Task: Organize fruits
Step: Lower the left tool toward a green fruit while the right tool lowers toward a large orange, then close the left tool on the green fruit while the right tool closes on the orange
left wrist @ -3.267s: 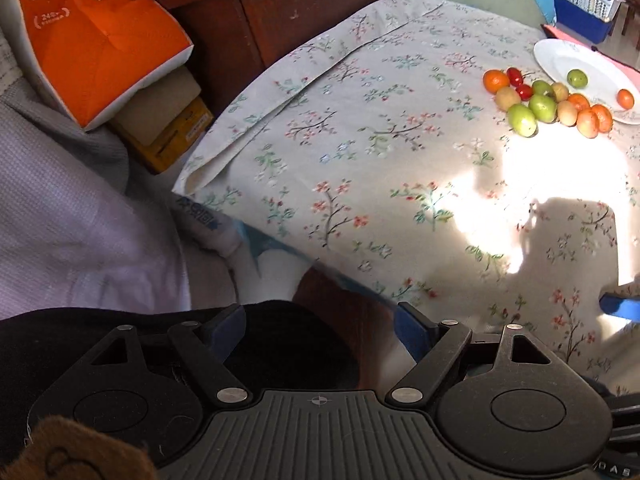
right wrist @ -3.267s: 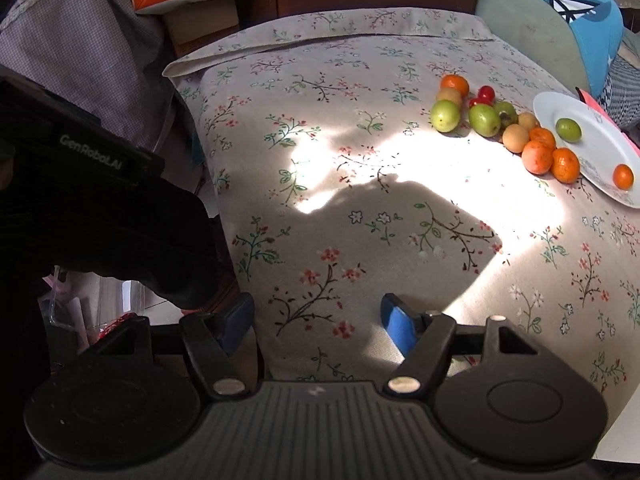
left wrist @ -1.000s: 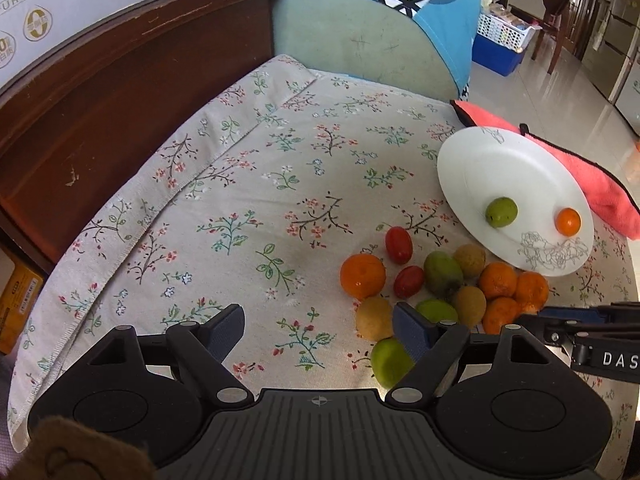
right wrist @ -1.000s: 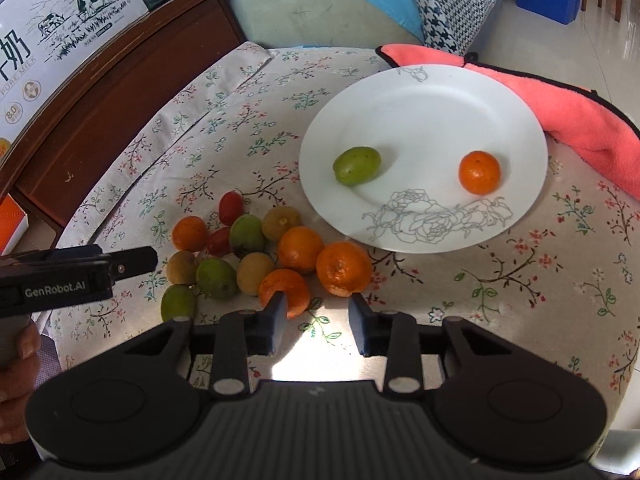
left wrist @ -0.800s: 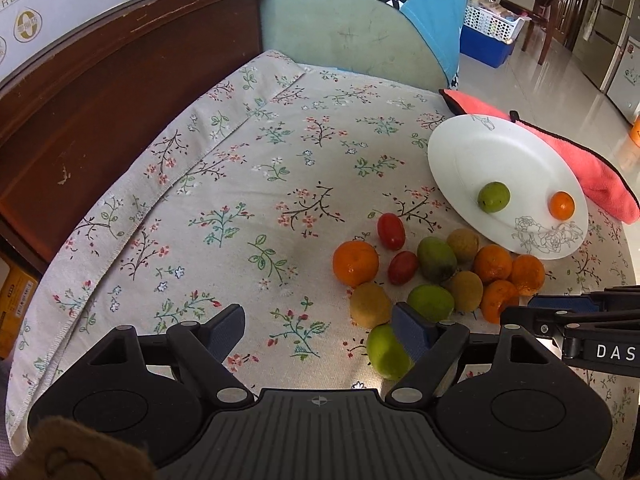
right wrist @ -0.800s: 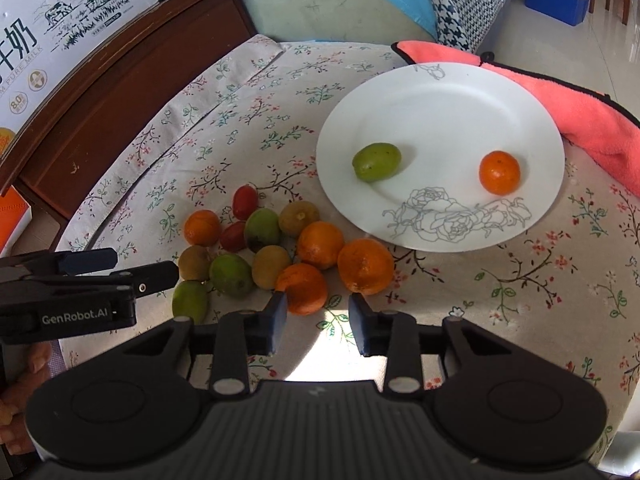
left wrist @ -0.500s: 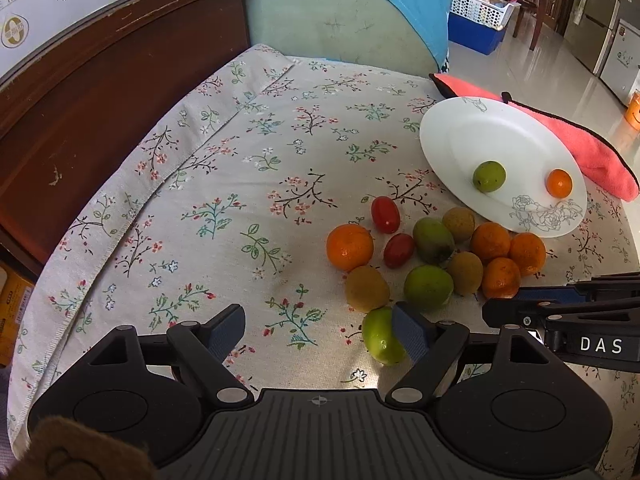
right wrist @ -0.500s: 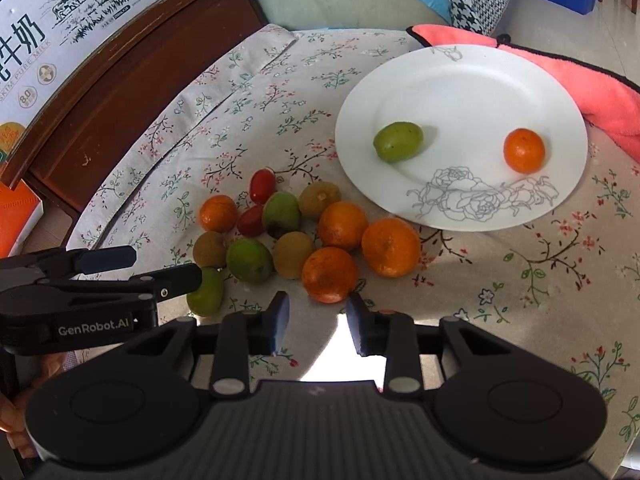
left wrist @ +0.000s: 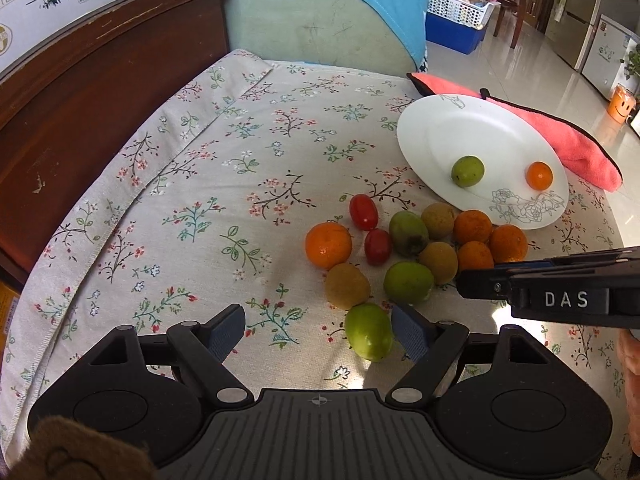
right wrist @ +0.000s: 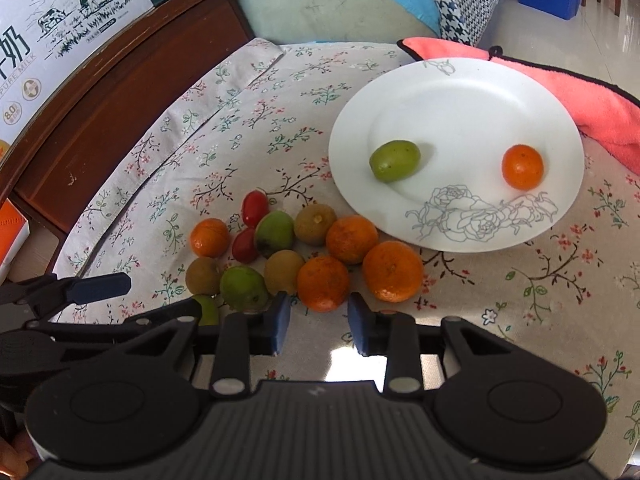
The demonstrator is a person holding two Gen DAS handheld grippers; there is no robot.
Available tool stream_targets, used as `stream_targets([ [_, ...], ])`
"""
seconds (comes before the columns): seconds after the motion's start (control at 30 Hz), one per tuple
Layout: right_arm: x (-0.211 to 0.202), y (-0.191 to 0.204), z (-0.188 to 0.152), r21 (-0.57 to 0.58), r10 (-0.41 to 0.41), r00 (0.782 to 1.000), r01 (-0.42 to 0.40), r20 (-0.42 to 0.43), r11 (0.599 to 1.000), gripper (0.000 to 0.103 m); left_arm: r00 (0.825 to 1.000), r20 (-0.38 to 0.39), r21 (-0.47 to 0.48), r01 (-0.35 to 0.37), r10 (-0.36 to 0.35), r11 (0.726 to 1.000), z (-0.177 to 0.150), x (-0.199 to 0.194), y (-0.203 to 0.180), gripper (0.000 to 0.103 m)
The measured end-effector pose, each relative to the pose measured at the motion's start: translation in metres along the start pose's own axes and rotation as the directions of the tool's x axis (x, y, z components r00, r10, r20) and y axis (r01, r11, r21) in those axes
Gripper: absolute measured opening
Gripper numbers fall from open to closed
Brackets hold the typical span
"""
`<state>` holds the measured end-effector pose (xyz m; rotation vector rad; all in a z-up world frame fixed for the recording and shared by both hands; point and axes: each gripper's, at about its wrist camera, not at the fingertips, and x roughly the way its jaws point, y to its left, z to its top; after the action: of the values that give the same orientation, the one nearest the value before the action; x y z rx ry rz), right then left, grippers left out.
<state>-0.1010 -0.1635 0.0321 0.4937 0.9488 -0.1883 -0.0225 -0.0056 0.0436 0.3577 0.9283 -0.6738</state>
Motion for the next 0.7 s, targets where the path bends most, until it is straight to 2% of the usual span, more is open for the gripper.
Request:
stream_targets([
  [0.13, 0.003, 0.000, 0.002, 0.017, -0.003, 1.000, 0.003, 0.001, 1.000, 0.034, 1.000, 0.004, 0.037, 0.011, -0.011, 0.999, -0.004, 0.002, -0.007, 0.080],
  [0.3, 0.006, 0.005, 0.002, -0.008, -0.022, 1.000, 0.022, 0.014, 1.000, 0.032, 1.000, 0.003, 0.031, 0.011, -0.011, 0.999, -0.007, 0.012, -0.010, 0.080],
  [0.37, 0.006, 0.005, 0.002, -0.007, -0.025, 1.000, 0.025, 0.017, 1.000, 0.030, 1.000, 0.007, 0.030, 0.011, -0.011, 0.999, -0.008, 0.015, -0.011, 0.076],
  [0.47, 0.006, 0.004, 0.003, -0.005, -0.021, 1.000, 0.021, 0.018, 1.000, 0.029, 1.000, -0.007, 0.028, 0.012, -0.011, 1.000, -0.009, 0.020, -0.011, 0.057],
  [0.5, 0.006, 0.003, 0.002, -0.007, -0.020, 1.000, 0.020, 0.018, 1.000, 0.029, 1.000, -0.001, 0.018, 0.020, -0.020, 1.000, -0.009, 0.020, -0.010, 0.055],
  [0.67, 0.005, 0.004, 0.002, -0.013, -0.019, 1.000, 0.019, 0.012, 1.000, 0.028, 0.999, 0.008, 0.015, 0.037, -0.038, 0.999, -0.009, 0.018, -0.011, 0.029],
  [0.7, 0.005, 0.004, 0.002, -0.013, -0.016, 1.000, 0.017, 0.011, 1.000, 0.028, 0.999, 0.007, 0.012, 0.045, -0.045, 0.999, -0.009, 0.018, -0.012, 0.026],
])
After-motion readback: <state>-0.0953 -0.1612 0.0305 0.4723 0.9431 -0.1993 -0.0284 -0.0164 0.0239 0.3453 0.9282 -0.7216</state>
